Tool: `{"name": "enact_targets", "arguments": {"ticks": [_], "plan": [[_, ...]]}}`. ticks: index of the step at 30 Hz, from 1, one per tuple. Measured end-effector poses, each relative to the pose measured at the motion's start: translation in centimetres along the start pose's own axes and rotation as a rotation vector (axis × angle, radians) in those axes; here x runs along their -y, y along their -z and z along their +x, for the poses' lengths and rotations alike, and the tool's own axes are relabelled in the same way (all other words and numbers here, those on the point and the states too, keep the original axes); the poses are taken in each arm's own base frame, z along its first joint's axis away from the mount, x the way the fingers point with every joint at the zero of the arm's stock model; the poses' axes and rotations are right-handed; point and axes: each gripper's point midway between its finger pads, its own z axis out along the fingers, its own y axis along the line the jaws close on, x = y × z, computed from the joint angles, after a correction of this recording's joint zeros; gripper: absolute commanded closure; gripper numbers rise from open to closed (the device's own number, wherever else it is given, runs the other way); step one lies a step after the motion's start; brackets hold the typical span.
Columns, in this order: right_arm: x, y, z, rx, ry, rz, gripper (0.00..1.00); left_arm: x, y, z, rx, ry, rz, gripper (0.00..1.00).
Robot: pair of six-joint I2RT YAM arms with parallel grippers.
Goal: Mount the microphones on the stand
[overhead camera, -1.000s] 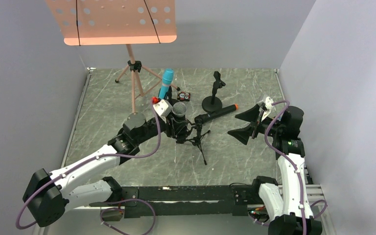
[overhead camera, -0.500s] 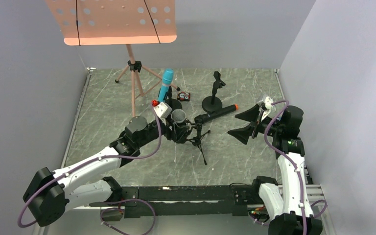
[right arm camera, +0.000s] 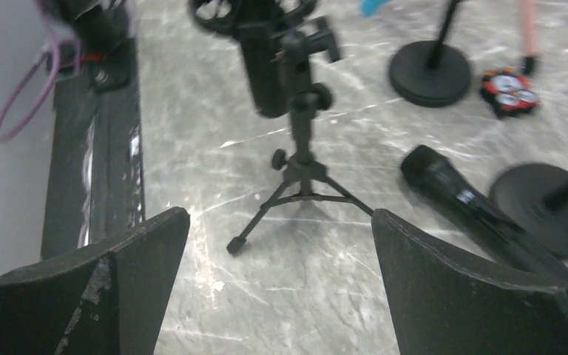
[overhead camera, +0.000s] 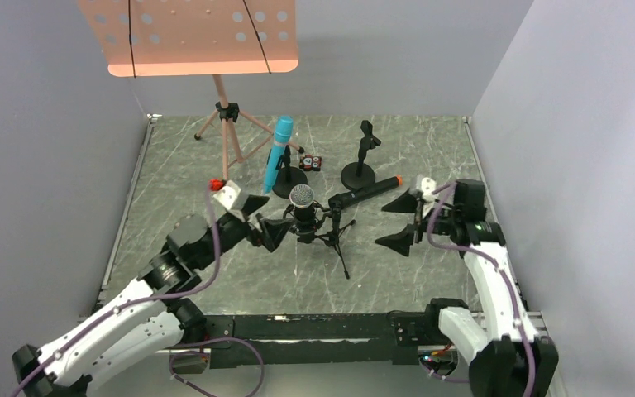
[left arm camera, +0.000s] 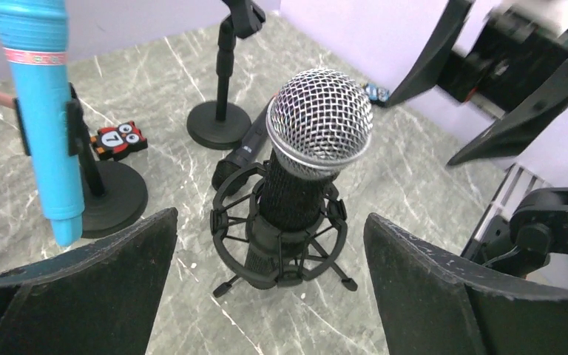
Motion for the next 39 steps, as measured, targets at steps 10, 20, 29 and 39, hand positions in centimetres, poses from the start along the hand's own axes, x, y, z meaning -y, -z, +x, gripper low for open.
{"name": "enact_targets", "arguments": {"ticks": [10, 20, 29, 39], "plan": [[-4.1, -4.7, 6.3, -0.146, 0.117, -0.374, 0.06, -2.7, 5.7, 8.3, 0.018, 0.201, -0.1, 0.01], [-1.8, -9.6, 5.4, -0.128, 0.175, -0.331, 0.11, -3.9, 7.4, 11.5, 0.006, 0.323, -0.169, 0.01], [-0.2, -12.1, 5.4, -0.084, 0.082, -0.23, 0.11, -4.2, 7.4, 12.6, -0.036, 0.349, -0.193, 0.01], [-0.4, -13.3, 6.3, -0.043, -0.047, -0.215, 0.15, -4.1, 6.7, 13.7, -0.089, 0.362, -0.2, 0.01]]}}
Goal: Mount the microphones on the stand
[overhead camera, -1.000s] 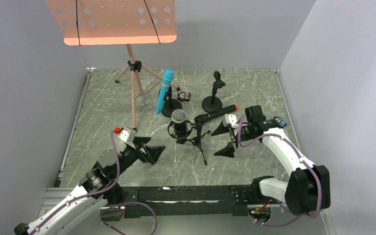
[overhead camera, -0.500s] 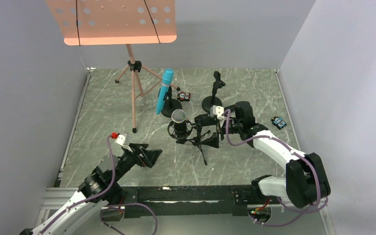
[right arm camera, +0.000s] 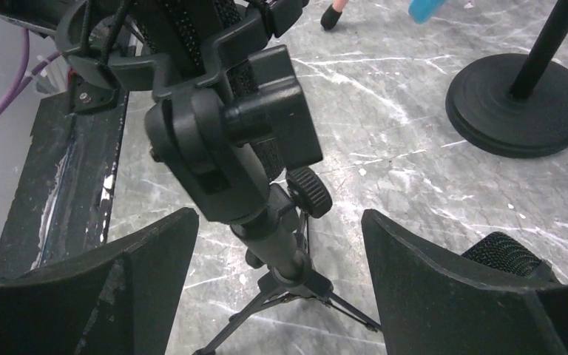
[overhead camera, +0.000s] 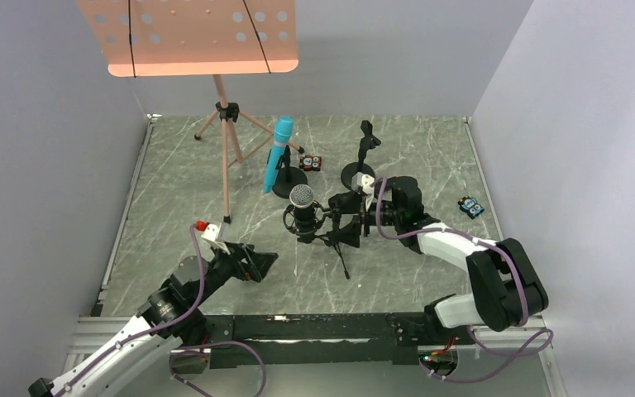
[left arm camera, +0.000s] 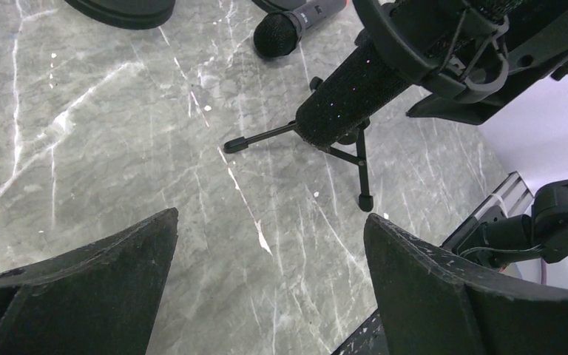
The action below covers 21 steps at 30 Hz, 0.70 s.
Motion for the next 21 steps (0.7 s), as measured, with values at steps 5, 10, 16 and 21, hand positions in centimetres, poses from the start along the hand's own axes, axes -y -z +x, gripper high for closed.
{"name": "enact_targets", "arguments": {"ticks": [5, 10, 16, 21], "plan": [[0.3, -0.5, 0.1, 0.023, -0.024, -0.003, 0.21, 0.5, -0.1, -0.5, 0.02, 0.01, 0.02, 0.01], [0.1, -0.7, 0.6, 0.041, -0.052, -0.009, 0.28, 0.6, -0.1, -0.6, 0.022, 0.018, 0.024, 0.01], [-0.3, -1.0, 0.3, 0.053, -0.04, -0.018, 0.42, 0.7, -0.1, -0.6, 0.024, 0.023, 0.025, 0.01], [-0.3, -1.2, 0.3, 0.053, -0.034, -0.016, 0.58, 0.7, -0.1, -0.6, 0.022, 0.023, 0.024, 0.01]]}}
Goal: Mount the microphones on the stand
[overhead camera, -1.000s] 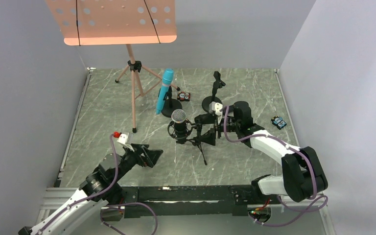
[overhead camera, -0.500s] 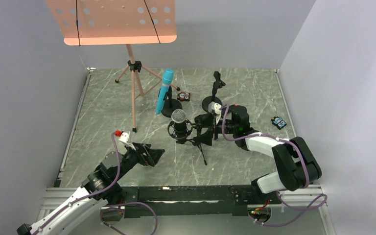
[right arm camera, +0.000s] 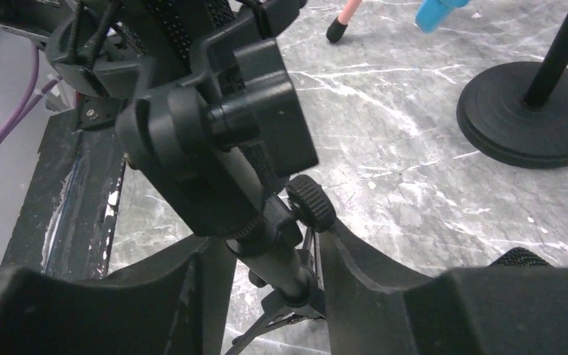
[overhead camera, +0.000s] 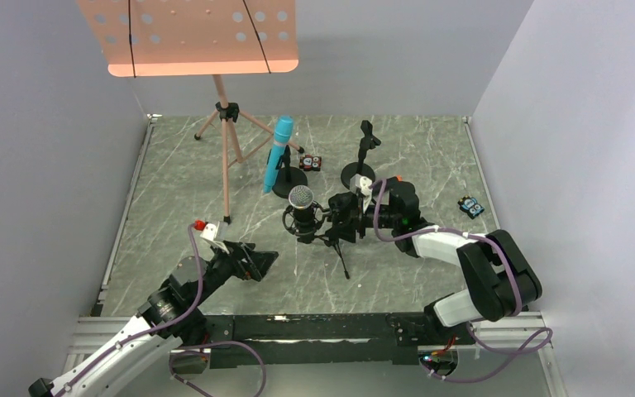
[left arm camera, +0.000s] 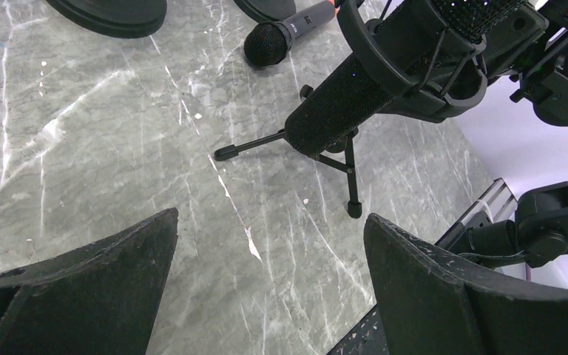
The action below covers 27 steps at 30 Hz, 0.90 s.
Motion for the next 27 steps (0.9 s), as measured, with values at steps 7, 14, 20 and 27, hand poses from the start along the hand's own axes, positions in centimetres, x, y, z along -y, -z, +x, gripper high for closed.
{"name": "enact_targets", "arguments": {"ticks": [7, 14, 20, 27], "plan": [[0.3, 0.1, 0.3, -0.01, 0.026, 0.014, 0.82, 0.0, 0.1, 0.0, 0.0, 0.0, 0.001, 0.01], [-0.7, 0.9, 0.5, -0.051, 0.039, 0.001, 0.94, 0.3, 0.8, -0.5, 0.027, 0.007, 0.019, 0.01], [-1.3, 3.3, -1.0, -0.038, 0.019, 0.0, 0.97, 0.3, 1.2, -0.5, 0.032, 0.011, 0.023, 0.01], [1.5, 8.8, -4.6, 0.029, 0.047, 0.155, 0.99, 0.0, 1.4, -0.2, 0.014, 0.008, 0.01, 0.01]]}}
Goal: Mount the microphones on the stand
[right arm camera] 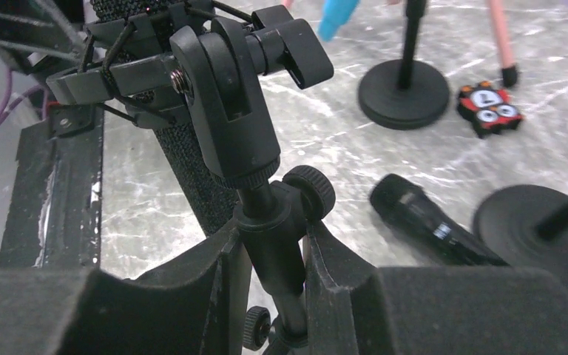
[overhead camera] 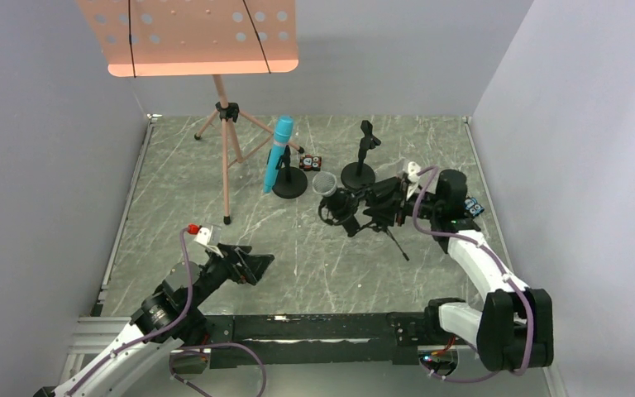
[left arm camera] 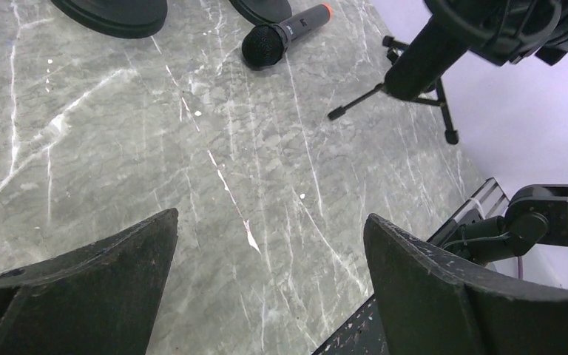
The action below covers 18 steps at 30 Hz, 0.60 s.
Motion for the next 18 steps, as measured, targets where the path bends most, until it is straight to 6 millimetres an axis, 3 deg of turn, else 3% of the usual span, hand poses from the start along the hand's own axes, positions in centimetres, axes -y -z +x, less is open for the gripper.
{"name": "enact_targets", "arguments": {"ticks": [8, 15, 18], "plan": [[5.1, 6.0, -2.5, 0.046, -0.022, 0.211, 0.99, 0.0, 0.0, 0.1, -0.006, -0.004, -0.001, 0.01], [12.7, 12.2, -6.9, 0.148, -0.028, 0.43, 0.99, 0.0, 0.0, 0.1, -0.008, -0.008, -0.002, 0.01], [16.0, 13.7, -8.0, 0.18, -0.014, 0.503, 0.99, 0.2, 0.1, -0.2, -0.003, -0.008, 0.001, 0.01]]}}
